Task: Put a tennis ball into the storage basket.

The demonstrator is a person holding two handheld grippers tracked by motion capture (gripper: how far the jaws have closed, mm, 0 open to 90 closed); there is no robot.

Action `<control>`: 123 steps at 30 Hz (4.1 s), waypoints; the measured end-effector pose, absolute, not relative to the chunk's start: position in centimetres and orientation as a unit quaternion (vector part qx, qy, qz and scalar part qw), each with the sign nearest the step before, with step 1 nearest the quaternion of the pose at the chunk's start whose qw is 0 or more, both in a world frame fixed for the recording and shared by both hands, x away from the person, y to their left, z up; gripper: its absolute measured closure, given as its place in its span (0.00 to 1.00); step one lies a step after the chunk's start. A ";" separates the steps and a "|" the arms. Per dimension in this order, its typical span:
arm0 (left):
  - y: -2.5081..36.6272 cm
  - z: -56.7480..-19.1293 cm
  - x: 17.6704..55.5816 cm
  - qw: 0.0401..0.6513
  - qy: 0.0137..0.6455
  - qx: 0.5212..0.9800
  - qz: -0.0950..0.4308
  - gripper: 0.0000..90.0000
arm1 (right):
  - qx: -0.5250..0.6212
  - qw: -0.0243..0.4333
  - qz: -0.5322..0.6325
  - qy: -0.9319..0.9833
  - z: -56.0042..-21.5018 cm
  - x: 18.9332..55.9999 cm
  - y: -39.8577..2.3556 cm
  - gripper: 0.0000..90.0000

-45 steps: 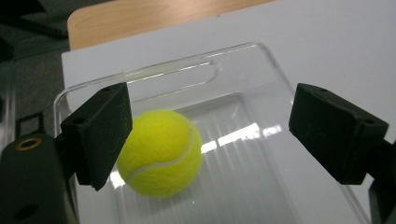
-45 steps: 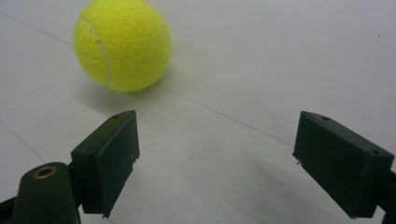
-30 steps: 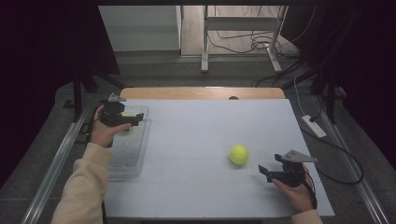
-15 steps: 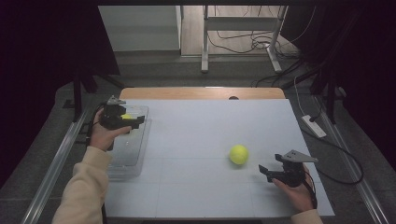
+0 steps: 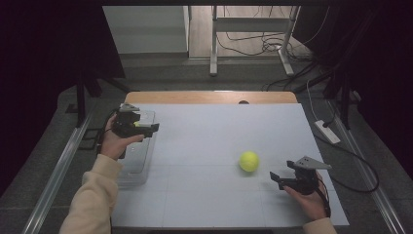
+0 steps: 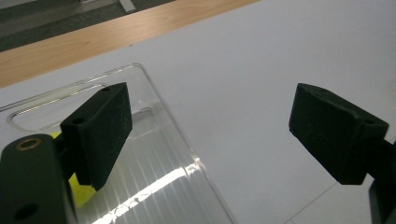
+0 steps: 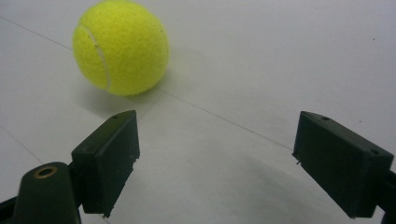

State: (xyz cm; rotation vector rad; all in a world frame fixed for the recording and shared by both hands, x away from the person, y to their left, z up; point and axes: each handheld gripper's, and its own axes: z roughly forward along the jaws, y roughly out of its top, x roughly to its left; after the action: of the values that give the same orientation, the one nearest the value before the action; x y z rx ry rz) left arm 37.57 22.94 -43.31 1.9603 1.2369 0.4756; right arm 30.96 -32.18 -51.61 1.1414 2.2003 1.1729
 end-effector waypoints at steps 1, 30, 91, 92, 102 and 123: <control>22.9 -43.3 37.6 0.378 0.484 0.767 0.186 0.16 | 0.408 0.198 0.419 0.787 -51.6 31.0 -32.1 0.16; 19.7 -42.8 35.6 0.401 0.442 0.784 0.173 0.16 | 0.402 0.195 0.425 0.787 -51.4 31.0 -32.0 0.16; 10.2 -43.7 34.9 0.407 0.353 0.832 0.134 0.14 | 0.405 0.194 0.423 0.787 -51.4 30.4 -32.2 0.16; 9.9 -43.7 34.9 0.407 0.349 0.834 0.133 0.14 | 0.405 0.194 0.423 0.787 -51.4 30.4 -32.2 0.16; 8.4 -43.9 35.1 0.405 0.334 0.842 0.126 0.14 | 0.406 0.193 0.421 0.788 -51.5 30.4 -32.3 0.16; 5.3 -44.5 35.5 0.398 0.310 0.857 0.107 0.12 | 0.406 0.192 0.419 0.789 -51.5 30.5 -32.2 0.16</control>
State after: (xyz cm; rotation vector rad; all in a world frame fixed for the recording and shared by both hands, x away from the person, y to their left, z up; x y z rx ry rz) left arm 35.46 5.29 -44.51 2.1699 0.7858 0.2715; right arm 30.46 -32.20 -51.55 1.1410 2.2163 1.1759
